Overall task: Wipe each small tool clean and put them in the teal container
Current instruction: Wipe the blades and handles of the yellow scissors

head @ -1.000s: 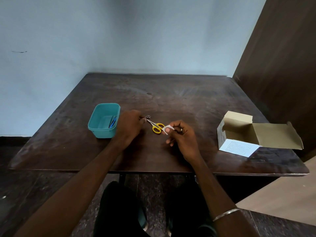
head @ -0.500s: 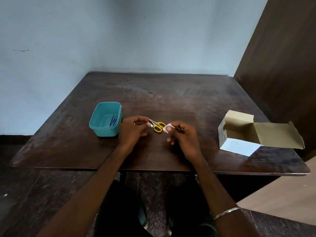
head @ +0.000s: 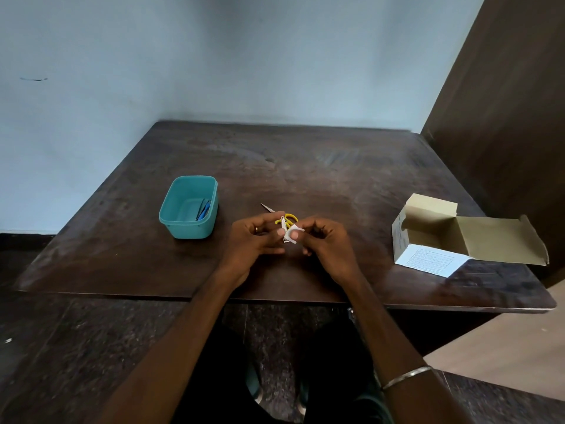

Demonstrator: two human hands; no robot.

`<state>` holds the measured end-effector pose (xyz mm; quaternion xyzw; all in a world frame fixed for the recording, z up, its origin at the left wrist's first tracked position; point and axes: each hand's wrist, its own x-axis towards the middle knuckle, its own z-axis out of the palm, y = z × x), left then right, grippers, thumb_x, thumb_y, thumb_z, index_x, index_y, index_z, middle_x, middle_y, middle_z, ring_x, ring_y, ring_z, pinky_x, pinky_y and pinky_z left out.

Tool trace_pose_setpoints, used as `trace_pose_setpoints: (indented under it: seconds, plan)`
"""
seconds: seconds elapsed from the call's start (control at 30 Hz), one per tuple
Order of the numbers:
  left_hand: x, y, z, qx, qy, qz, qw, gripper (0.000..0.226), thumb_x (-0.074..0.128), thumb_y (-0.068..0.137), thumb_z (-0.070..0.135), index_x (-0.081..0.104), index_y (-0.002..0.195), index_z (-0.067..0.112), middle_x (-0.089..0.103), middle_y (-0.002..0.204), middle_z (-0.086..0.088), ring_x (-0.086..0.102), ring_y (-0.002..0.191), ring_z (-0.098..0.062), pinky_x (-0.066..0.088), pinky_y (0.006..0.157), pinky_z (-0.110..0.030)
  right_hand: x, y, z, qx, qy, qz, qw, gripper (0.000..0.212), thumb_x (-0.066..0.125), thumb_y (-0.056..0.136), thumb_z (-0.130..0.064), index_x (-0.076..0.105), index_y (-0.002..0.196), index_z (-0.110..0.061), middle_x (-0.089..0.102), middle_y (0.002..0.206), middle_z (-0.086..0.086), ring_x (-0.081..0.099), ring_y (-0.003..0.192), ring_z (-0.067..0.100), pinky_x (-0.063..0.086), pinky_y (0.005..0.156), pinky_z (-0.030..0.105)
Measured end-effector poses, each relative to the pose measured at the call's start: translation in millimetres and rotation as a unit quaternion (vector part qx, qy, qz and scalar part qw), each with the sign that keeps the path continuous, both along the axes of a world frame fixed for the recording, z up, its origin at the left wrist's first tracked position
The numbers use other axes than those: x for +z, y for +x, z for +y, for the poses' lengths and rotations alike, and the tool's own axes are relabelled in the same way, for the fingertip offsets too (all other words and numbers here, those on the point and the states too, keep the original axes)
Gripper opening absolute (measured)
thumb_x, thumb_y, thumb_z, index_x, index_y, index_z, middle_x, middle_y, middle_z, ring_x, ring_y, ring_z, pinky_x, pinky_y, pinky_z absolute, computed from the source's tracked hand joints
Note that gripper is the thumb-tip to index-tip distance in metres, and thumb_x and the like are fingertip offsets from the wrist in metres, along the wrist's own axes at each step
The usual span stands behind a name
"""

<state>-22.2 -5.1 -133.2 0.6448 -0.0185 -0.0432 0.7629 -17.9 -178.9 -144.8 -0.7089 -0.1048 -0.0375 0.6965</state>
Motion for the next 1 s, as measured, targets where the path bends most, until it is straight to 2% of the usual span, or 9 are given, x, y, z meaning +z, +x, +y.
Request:
trace_pose_setpoints:
  seconds: [0.1,0.2,0.33,0.5,0.6,0.67,0.73,0.83,1.0]
  plan:
    - [-2.5,-1.5,-3.5,0.01,0.003,-0.003,1.0,0.028,0.069,0.084,-0.004,0.069,0.111,0.004,0.074,0.092,-0.015,0.072,0.076,-0.022,0.061,0.064,-0.031,-0.5,0.4,0.2,0.001,-0.005,-0.002,1.0,0.003,0.075,0.084,-0.004,0.073,0.086,-0.004,0.07,0.074,0.006,0.055,0.054,0.011,0.045,0.05,0.023]
    - [-4.8,-2.0,-2.3,0.012,0.021,-0.021,0.999,0.019,0.069,0.084,-0.004,0.072,0.102,0.002,0.075,0.092,-0.015,0.071,0.076,-0.024,0.061,0.065,-0.029,0.6,1.2,1.8,0.009,-0.007,0.001,1.0,0.009,0.076,0.082,-0.002,0.071,0.086,-0.008,0.068,0.072,0.007,0.054,0.052,0.008,0.045,0.049,0.022]
    - [-5.3,-5.2,1.0,-0.029,0.032,-0.052,0.998,0.029,0.064,0.085,-0.009,0.072,0.111,0.002,0.075,0.1,-0.013,0.07,0.083,-0.019,0.059,0.07,-0.027,-0.2,2.1,2.1,-0.005,0.001,0.001,1.0,0.016,0.078,0.08,-0.003,0.069,0.092,-0.009,0.063,0.076,0.024,0.053,0.054,0.018,0.044,0.047,0.024]
    - [-4.4,-7.2,0.8,-0.049,0.042,-0.061,0.996,0.044,0.069,0.075,-0.017,0.072,0.111,0.008,0.077,0.099,-0.009,0.072,0.086,-0.019,0.058,0.075,-0.027,-1.0,2.8,2.5,-0.005,-0.004,0.012,1.0,0.024,0.079,0.08,-0.003,0.068,0.1,-0.009,0.062,0.074,0.01,0.054,0.053,0.022,0.044,0.047,0.024]
    - [-4.8,-7.8,-0.1,-0.041,0.045,-0.07,0.996,0.042,0.068,0.075,-0.016,0.074,0.107,0.01,0.077,0.099,-0.01,0.073,0.091,-0.024,0.059,0.08,-0.03,0.9,1.4,3.4,0.011,-0.015,0.008,1.0,0.02,0.078,0.08,0.0,0.069,0.097,-0.008,0.068,0.069,-0.003,0.058,0.05,0.008,0.045,0.048,0.017]
    - [-5.9,-7.5,0.3,-0.044,0.043,-0.067,0.996,0.041,0.068,0.076,-0.017,0.074,0.108,0.008,0.077,0.1,-0.011,0.073,0.093,-0.028,0.058,0.083,-0.033,2.7,0.0,4.6,0.017,-0.012,0.01,1.0,0.017,0.077,0.08,0.002,0.069,0.092,-0.006,0.069,0.067,-0.005,0.059,0.05,0.004,0.044,0.047,0.016]
    - [-7.3,-5.9,1.4,-0.043,0.046,-0.065,0.996,0.04,0.068,0.076,-0.016,0.074,0.109,0.006,0.076,0.1,-0.013,0.072,0.094,-0.031,0.058,0.084,-0.035,4.2,-1.6,5.9,0.013,-0.007,0.009,1.0,0.012,0.076,0.082,0.001,0.069,0.09,-0.005,0.07,0.069,-0.001,0.058,0.049,0.004,0.044,0.047,0.016]
    - [-8.4,-4.5,1.7,-0.036,0.048,-0.062,0.996,0.039,0.069,0.075,-0.016,0.075,0.105,0.007,0.077,0.097,-0.013,0.073,0.089,-0.025,0.057,0.079,-0.031,5.4,-3.4,5.0,0.001,-0.015,-0.002,1.0,0.002,0.072,0.088,-0.005,0.073,0.089,-0.004,0.072,0.073,0.003,0.058,0.049,0.01,0.044,0.049,0.017]
    - [-9.2,-4.6,1.8,-0.038,0.05,-0.059,0.996,0.038,0.069,0.075,-0.015,0.074,0.107,0.005,0.077,0.098,-0.012,0.073,0.089,-0.024,0.056,0.077,-0.028,4.4,-2.7,2.7,-0.004,-0.039,0.002,0.999,0.004,0.075,0.086,-0.008,0.073,0.089,-0.006,0.073,0.075,0.006,0.061,0.051,0.016,0.046,0.052,0.019]
